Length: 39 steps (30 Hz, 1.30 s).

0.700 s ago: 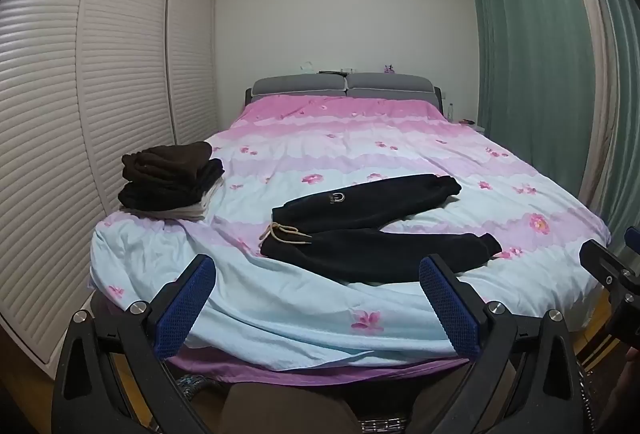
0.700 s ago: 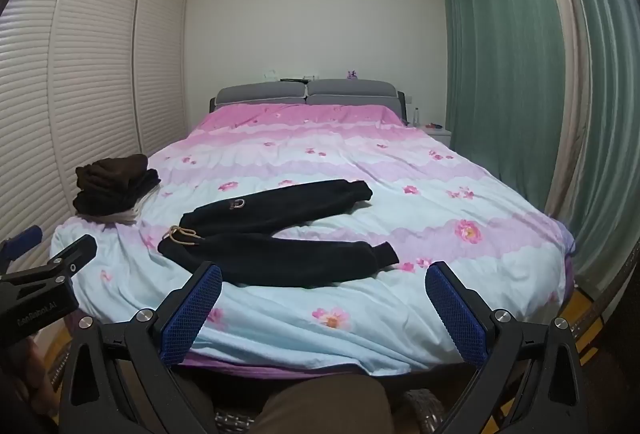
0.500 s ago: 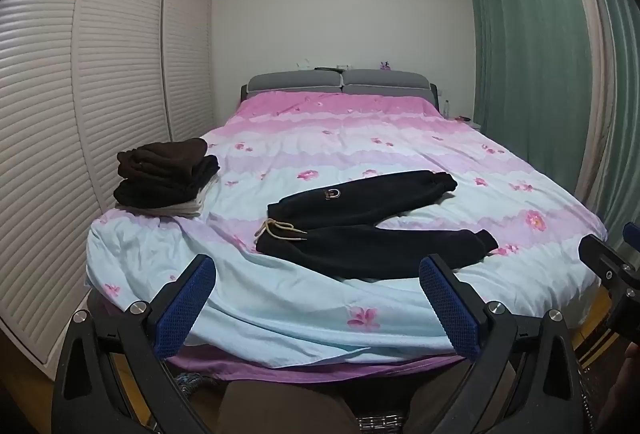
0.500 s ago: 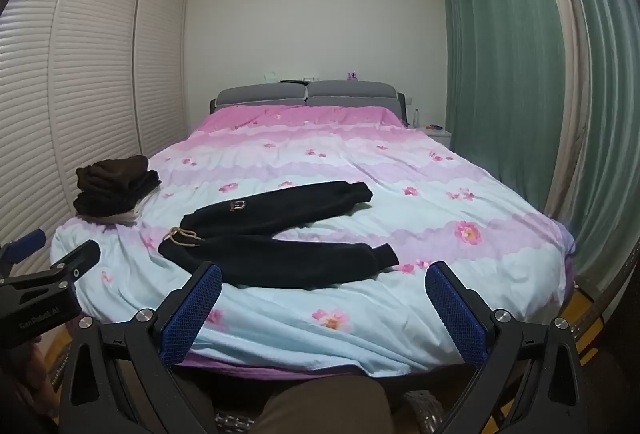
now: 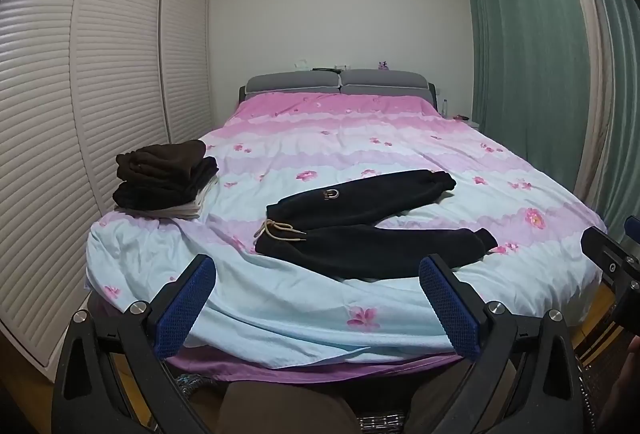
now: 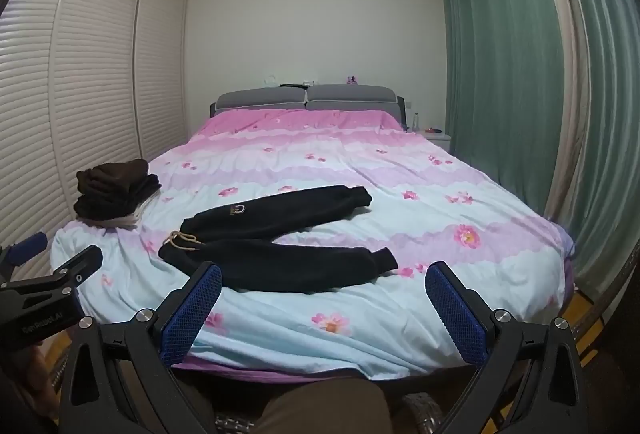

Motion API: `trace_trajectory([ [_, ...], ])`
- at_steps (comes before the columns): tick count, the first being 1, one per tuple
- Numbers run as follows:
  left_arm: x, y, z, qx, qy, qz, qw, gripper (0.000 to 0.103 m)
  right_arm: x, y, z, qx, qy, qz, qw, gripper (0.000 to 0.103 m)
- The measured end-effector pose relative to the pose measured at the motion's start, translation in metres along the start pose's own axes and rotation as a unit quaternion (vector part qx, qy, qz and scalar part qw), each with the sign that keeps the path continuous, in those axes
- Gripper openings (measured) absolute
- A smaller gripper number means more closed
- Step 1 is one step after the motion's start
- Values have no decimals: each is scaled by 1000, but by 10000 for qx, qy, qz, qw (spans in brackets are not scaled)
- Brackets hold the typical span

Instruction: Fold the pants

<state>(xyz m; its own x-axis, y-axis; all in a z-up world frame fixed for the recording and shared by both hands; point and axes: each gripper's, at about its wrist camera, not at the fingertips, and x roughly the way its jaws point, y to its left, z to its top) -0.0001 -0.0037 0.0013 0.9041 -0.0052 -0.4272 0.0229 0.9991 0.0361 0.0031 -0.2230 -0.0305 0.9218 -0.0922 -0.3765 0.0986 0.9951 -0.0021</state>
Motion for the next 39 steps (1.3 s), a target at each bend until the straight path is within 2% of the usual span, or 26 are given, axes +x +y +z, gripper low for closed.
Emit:
trace_trajectory([
  [39,0,0,-1,7,-10,-5,10000,103,-2,-1,1,12,-43,12,10000,103],
])
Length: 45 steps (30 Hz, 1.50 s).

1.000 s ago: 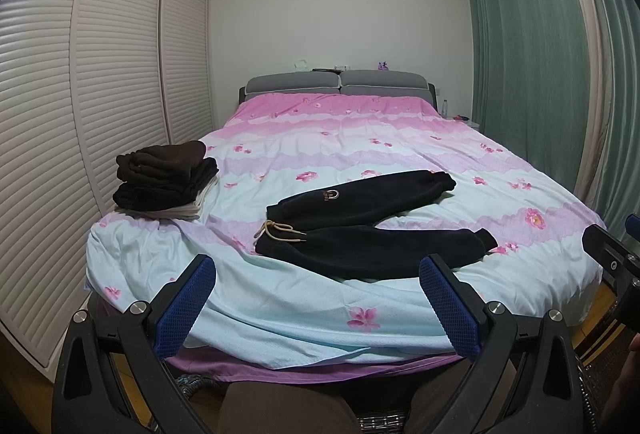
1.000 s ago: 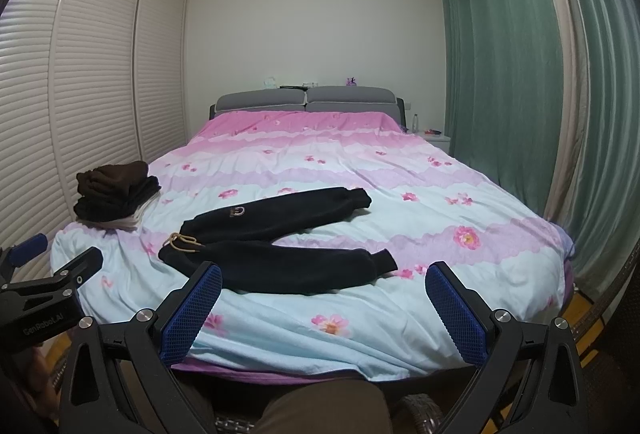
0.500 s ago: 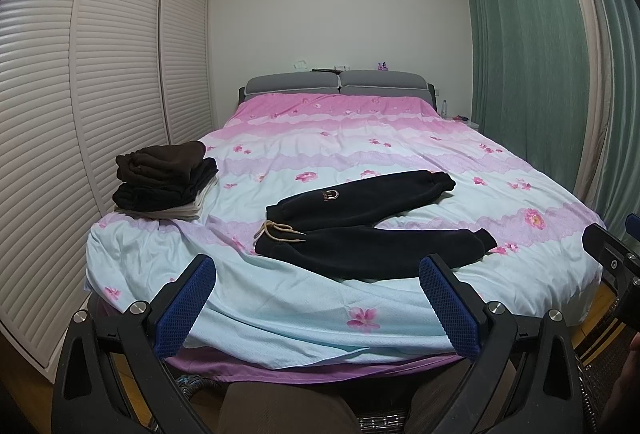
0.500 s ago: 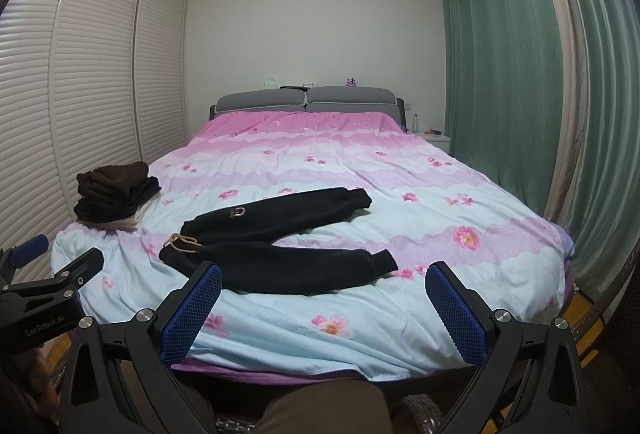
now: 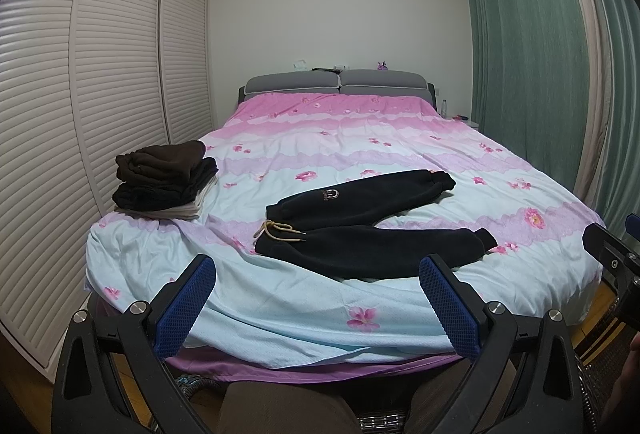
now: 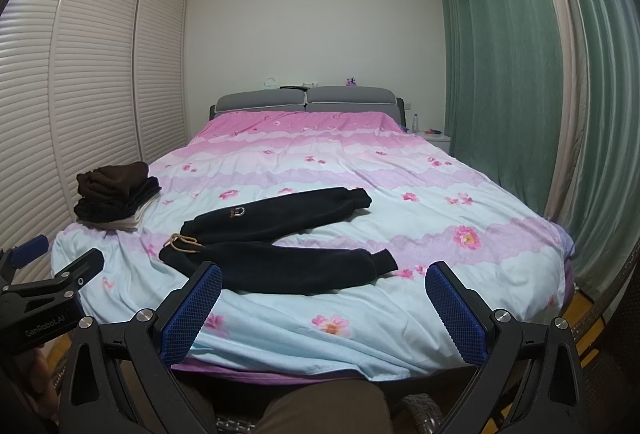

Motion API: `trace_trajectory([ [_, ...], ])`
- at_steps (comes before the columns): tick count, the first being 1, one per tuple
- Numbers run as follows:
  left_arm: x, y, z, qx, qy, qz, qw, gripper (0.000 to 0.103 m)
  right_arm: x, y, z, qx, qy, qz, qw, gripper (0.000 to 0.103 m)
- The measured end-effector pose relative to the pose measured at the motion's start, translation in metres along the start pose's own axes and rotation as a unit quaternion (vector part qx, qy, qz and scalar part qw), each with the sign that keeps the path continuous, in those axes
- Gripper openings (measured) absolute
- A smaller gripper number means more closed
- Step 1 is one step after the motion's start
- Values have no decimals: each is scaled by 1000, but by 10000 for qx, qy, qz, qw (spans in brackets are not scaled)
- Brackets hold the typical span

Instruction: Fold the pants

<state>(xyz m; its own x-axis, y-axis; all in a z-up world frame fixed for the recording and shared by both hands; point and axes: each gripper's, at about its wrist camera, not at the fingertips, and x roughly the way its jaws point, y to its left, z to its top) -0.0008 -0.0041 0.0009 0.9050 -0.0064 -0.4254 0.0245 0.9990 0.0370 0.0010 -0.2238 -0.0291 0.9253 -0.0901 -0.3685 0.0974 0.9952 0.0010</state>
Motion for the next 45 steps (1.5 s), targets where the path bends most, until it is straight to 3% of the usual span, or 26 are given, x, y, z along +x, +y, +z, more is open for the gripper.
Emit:
trace_trajectory([
  [30,13,4,8,111,-16,65,9999,103,4,2,10,19,-45,-71,10000,103],
  [45,76,3,50,214,-24,85,9997,103,78,0,60,157,1,58,9999,103],
])
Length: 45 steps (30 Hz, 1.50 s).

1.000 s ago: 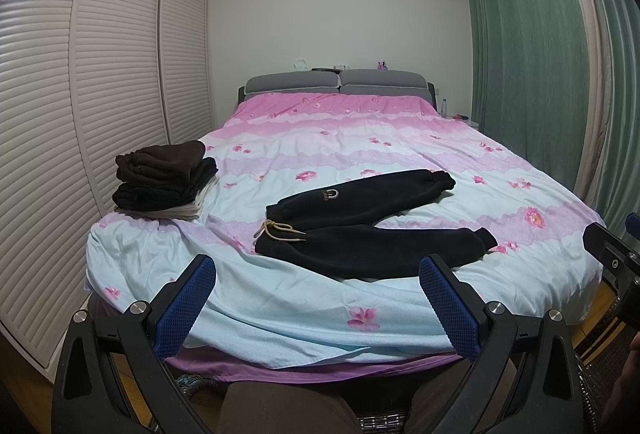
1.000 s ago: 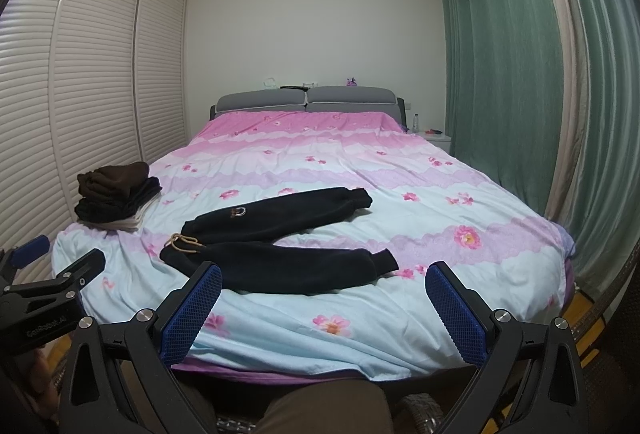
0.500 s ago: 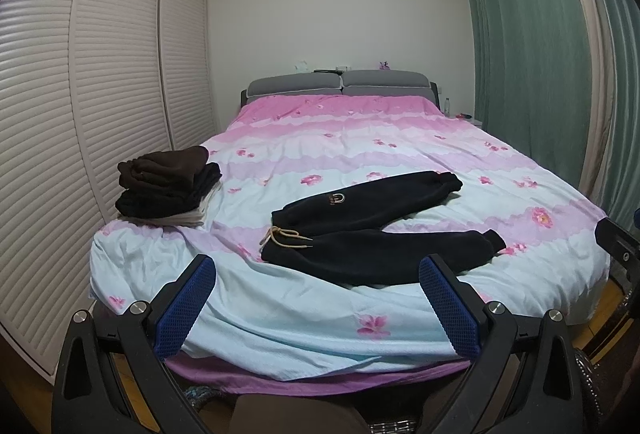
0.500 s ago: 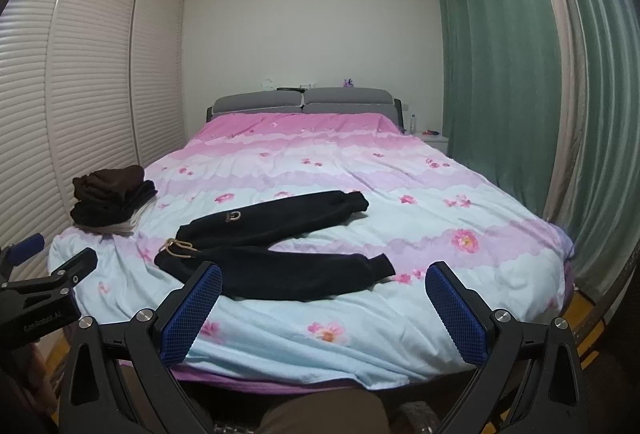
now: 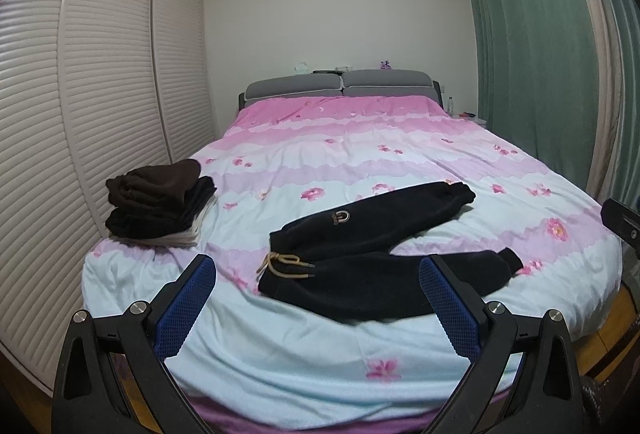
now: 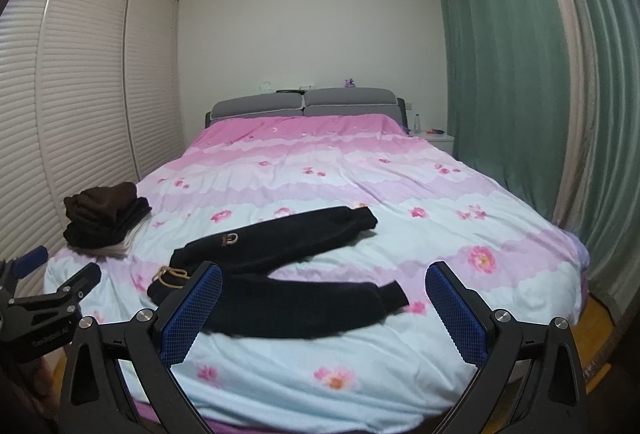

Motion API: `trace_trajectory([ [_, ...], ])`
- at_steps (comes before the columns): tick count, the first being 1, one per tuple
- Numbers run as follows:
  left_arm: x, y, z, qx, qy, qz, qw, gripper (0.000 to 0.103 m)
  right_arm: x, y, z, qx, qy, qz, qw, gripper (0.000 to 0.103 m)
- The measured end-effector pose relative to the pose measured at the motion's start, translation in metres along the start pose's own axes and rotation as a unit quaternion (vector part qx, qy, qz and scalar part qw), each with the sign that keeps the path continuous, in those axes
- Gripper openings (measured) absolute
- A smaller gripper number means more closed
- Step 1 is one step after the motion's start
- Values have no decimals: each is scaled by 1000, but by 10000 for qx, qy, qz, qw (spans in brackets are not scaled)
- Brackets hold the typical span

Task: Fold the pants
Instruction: 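Move both tools down toward the black sweatpants legs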

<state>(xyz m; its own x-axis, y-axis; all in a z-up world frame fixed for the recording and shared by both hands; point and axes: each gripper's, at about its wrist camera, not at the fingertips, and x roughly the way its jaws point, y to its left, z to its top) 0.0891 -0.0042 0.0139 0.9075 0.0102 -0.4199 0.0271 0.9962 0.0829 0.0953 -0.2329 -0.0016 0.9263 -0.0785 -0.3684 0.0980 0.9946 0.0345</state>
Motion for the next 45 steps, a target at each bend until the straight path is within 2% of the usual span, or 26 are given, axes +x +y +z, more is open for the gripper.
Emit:
trace_trajectory([
  [9,74,-13,37,172,31,-106,9998,103,75,-4,29,-139,152,11,9998,103],
  [17,162,-38,73,708,78,-224,9972,103,170,-21,61,-179,393,-130,9990,103],
  [23,242,-50,88,974,389,-510,9932,103,254,-30,75,-215,843,131,9961,103],
  [27,297,-51,92,1026,662,-694,9901,103,320,-24,75,-541,1304,222,9897,103],
  [34,384,-50,92,959,1109,-671,9869,102,404,-8,66,-965,1572,336,9823,103],
  [38,431,-64,85,1134,1504,-886,9781,94,452,-10,60,-1025,1812,423,9772,103],
  [40,453,-75,80,1320,1720,-1020,9709,89,469,-12,57,-1100,1920,426,9743,103],
  [45,501,-97,73,1609,2198,-1388,9521,80,518,-21,52,-1534,2331,650,9581,103],
])
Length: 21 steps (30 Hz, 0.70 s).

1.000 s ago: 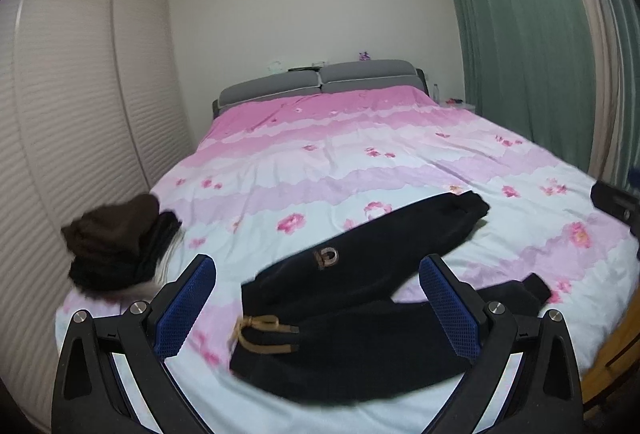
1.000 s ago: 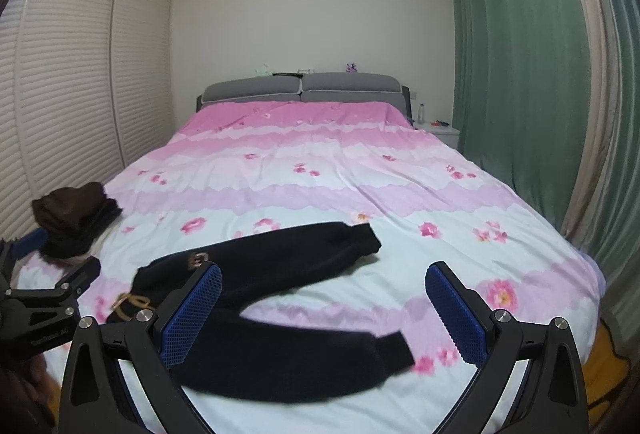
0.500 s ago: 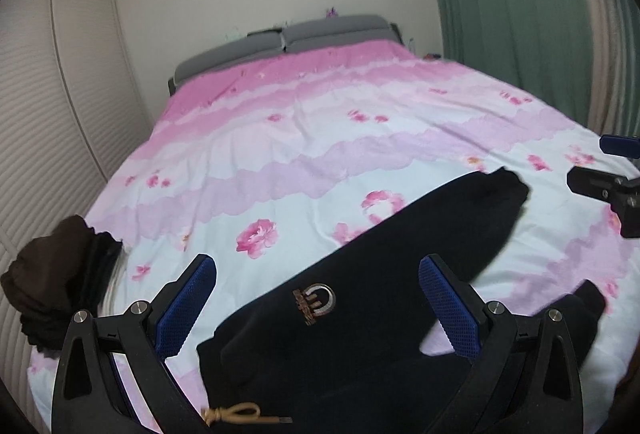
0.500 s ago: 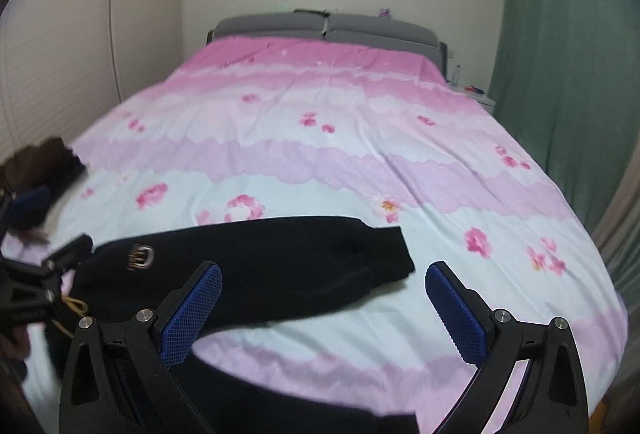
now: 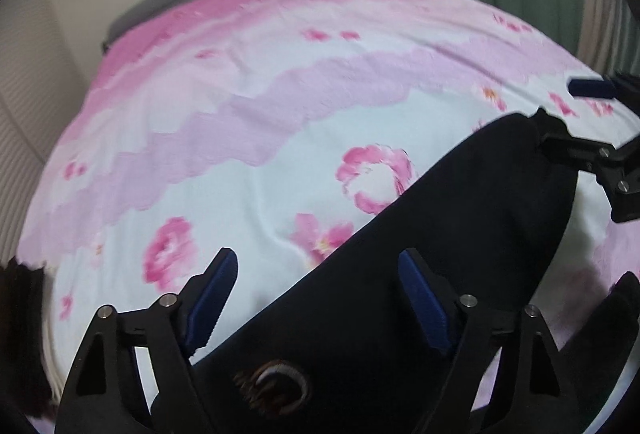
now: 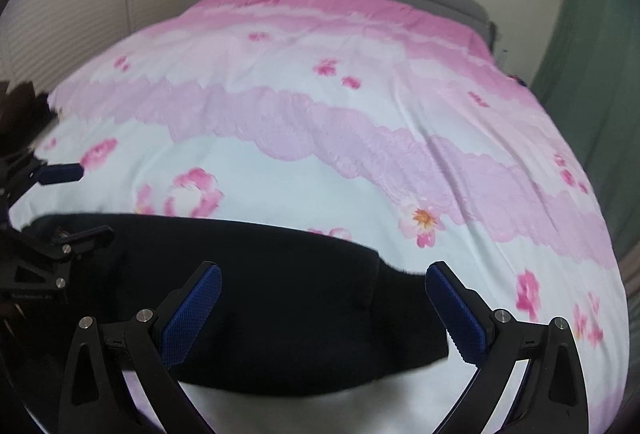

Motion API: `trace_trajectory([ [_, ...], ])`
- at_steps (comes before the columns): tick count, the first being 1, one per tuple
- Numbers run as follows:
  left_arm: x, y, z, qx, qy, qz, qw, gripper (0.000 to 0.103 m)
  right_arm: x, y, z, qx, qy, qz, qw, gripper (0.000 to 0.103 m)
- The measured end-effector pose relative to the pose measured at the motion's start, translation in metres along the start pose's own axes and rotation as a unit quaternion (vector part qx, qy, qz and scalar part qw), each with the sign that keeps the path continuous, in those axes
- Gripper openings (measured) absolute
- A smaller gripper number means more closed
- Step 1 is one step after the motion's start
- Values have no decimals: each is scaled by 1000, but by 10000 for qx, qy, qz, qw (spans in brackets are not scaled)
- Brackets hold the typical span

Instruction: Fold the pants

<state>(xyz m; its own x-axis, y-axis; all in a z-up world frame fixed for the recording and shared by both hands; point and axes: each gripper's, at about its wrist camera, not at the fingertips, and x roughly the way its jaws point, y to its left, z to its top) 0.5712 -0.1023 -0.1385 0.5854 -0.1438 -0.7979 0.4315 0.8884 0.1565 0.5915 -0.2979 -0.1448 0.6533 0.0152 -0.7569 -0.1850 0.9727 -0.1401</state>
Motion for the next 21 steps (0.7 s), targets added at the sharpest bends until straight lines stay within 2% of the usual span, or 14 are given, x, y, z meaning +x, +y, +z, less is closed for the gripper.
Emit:
trace_trajectory([
  [2,14,-2,4,72,185,-163,9997,77,15,-4,7,-94,139,77,9998,103],
  [6,39,-6,7,246,532,-379,9976,68,45,-11,18,-405,499,535,9965,102],
  [8,48,-4,8,260,662,-525,9961,63,60,-10,22,-673,755,720,9923,95],
  [10,57,0,7,214,860,-841,9925,56,72,-9,22,-888,979,835,9877,85],
  [12,62,3,6,194,938,-978,9906,53,81,-12,21,-970,1106,974,9843,81],
  [13,63,4,5,203,942,-1030,9900,51,85,-13,21,-968,1154,1099,9825,74],
  [14,65,4,6,209,957,-1080,9893,45,88,-15,21,-940,1205,1234,9805,67],
  [16,67,4,4,201,995,-1177,9878,36,92,-20,19,-838,1266,1404,9784,31],
  [18,66,3,4,232,977,-1193,9878,25,85,-22,17,-797,1158,1563,9777,19],
  [21,56,0,3,333,886,-1130,9891,17,71,-20,15,-896,978,1518,9795,16],
])
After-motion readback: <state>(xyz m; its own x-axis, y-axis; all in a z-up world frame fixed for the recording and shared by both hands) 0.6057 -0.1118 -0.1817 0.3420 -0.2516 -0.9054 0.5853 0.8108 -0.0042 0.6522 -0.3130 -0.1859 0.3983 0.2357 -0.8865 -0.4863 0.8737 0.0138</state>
